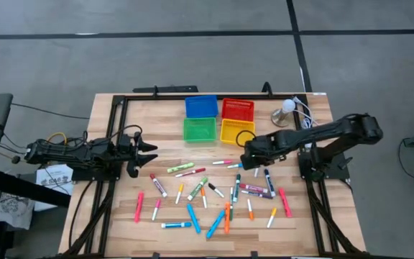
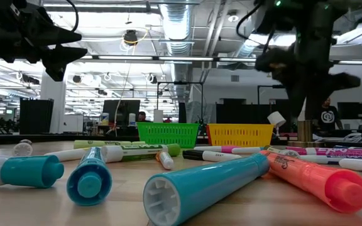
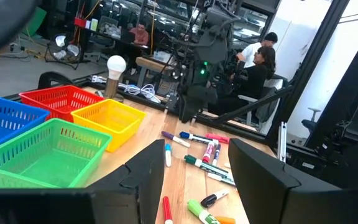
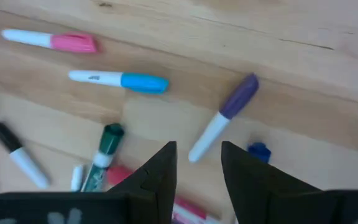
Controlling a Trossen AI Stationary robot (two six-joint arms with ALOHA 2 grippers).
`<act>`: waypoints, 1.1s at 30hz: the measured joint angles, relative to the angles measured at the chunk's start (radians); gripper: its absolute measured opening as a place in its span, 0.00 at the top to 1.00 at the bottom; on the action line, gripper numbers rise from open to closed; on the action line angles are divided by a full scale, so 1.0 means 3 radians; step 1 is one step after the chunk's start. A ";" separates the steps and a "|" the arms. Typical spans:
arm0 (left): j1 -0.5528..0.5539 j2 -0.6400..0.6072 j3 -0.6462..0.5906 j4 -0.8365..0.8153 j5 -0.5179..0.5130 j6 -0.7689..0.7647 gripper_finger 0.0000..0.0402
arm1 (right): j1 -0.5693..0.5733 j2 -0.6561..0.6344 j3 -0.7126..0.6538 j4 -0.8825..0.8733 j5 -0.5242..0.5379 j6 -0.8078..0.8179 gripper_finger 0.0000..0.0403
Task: Pick & Place Markers
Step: Put the purple highlighter into the red bin
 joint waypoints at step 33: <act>0.0000 0.0041 0.0000 0.0000 -0.0002 0.0000 0.56 | 0.0023 0.0336 0.0003 -0.0039 -0.0087 0.0145 0.53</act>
